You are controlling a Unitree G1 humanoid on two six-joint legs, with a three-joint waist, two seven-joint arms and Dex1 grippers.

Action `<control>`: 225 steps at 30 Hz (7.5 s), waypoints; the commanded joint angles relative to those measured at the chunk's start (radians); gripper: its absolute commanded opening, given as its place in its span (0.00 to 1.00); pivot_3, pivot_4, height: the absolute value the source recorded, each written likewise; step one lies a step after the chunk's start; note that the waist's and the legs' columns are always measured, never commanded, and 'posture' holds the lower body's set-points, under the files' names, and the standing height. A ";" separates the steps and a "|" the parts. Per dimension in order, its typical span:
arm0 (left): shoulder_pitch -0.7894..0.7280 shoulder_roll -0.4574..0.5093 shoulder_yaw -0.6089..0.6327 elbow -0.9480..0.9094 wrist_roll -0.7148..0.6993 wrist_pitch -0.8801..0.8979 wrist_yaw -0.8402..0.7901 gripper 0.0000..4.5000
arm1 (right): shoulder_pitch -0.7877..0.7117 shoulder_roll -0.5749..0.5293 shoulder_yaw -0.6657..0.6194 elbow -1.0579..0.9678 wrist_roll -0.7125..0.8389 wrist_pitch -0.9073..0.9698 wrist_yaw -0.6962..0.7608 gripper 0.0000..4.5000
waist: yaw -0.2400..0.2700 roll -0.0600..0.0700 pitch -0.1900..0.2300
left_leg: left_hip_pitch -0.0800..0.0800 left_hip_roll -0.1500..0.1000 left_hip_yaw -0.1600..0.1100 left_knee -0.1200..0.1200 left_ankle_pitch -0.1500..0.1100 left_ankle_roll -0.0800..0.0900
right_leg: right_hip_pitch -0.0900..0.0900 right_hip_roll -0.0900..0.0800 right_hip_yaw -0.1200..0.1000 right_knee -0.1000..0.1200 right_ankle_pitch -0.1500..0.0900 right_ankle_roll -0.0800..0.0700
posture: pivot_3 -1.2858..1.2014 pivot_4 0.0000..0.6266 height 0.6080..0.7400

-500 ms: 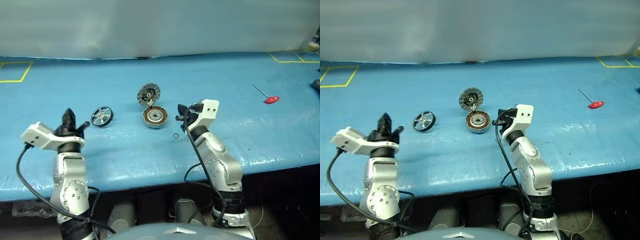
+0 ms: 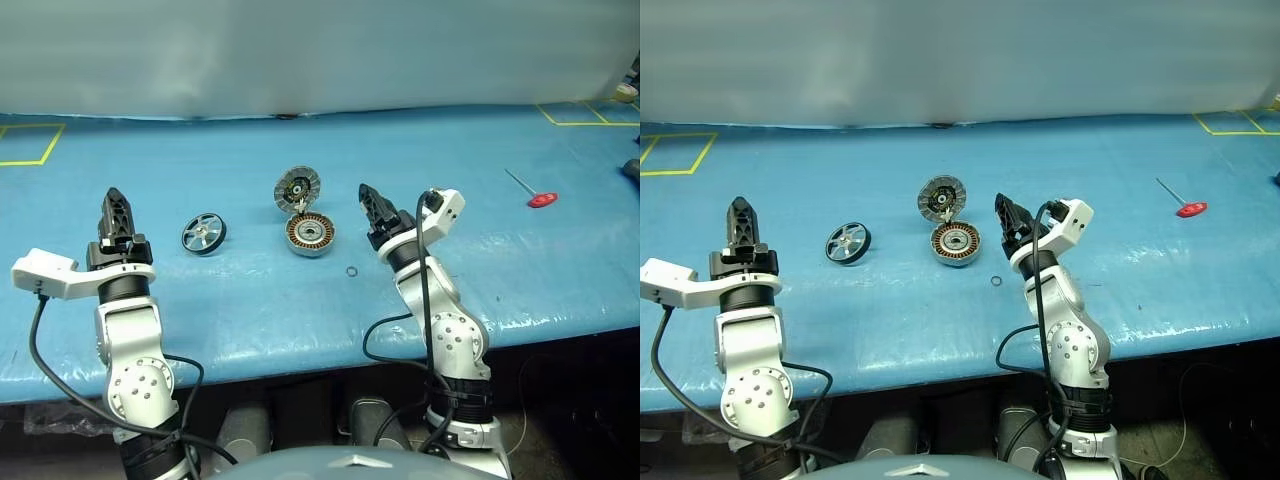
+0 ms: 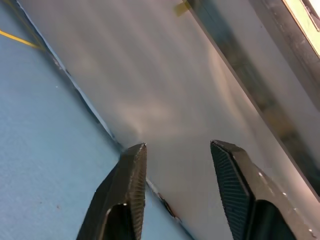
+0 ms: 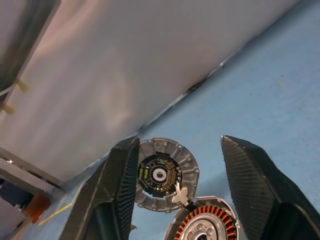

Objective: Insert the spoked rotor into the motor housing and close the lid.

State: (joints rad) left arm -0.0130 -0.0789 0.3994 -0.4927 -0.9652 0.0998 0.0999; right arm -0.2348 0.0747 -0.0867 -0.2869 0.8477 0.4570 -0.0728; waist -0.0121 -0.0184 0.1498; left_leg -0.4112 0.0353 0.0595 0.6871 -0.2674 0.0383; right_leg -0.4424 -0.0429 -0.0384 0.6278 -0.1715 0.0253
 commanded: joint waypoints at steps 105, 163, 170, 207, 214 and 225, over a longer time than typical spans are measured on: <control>0.079 0.164 -0.214 0.033 0.466 0.258 -0.079 0.71 | 0.012 -0.084 0.187 -0.049 -0.444 0.127 0.124 0.70 | 0.000 0.000 0.000 | 0.000 0.003 0.000 -0.002 0.000 0.000 | -0.002 -0.001 0.000 -0.001 -0.001 -0.001 | 0.52 0.24 1.00; 0.276 0.325 -0.498 0.023 0.866 -0.018 -0.379 0.71 | -0.572 -0.452 0.708 0.529 -1.094 -0.057 1.001 0.00 | 0.001 0.003 0.001 | 0.000 0.005 0.002 -0.003 0.000 0.000 | -0.003 -0.002 -0.002 0.000 -0.001 -0.005 | 0.52 0.24 1.00; 0.276 0.315 -0.503 0.025 0.879 -0.015 -0.379 0.71 | -0.560 -0.432 0.683 0.523 -1.083 -0.047 1.000 0.00 | 0.001 0.003 0.001 | 0.000 0.005 0.002 -0.003 0.000 0.000 | -0.003 -0.002 -0.002 0.000 -0.001 -0.005 | 0.52 0.24 1.00; 0.419 0.345 -0.369 0.003 0.855 -0.121 -0.409 0.71 | -0.385 -0.292 0.688 0.138 -0.788 0.441 0.978 0.00 | -0.009 0.003 0.002 | 0.000 0.007 0.001 -0.003 0.000 -0.001 | -0.004 -0.001 -0.003 0.000 -0.003 -0.005 | 0.52 0.24 1.00; 0.411 0.341 -0.375 0.017 0.853 -0.131 -0.417 0.71 | -0.372 -0.302 0.695 0.149 -0.793 0.451 0.933 0.00 | -0.009 0.003 0.001 | 0.000 0.007 0.001 -0.003 0.000 -0.001 | -0.004 -0.001 -0.003 0.001 -0.003 -0.005 | 0.52 0.24 1.00; 0.400 0.335 -0.382 0.026 0.857 -0.129 -0.424 0.71 | -0.349 -0.299 0.693 0.163 -0.778 0.466 0.873 0.00 | -0.011 0.003 0.001 | 0.002 0.008 0.002 -0.003 0.000 -0.001 | -0.003 -0.001 -0.004 0.002 -0.003 -0.005 | 0.52 0.24 1.00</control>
State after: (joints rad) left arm 0.3906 0.2594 0.0198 -0.4447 -0.0993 -0.0094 -0.3249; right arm -0.5991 -0.2184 0.5936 -0.1228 0.0638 0.9203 0.8022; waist -0.0228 -0.0157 0.1509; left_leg -0.4092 0.0435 0.0612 0.6841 -0.2671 0.0369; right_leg -0.4451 -0.0442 -0.0420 0.6294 -0.1741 0.0205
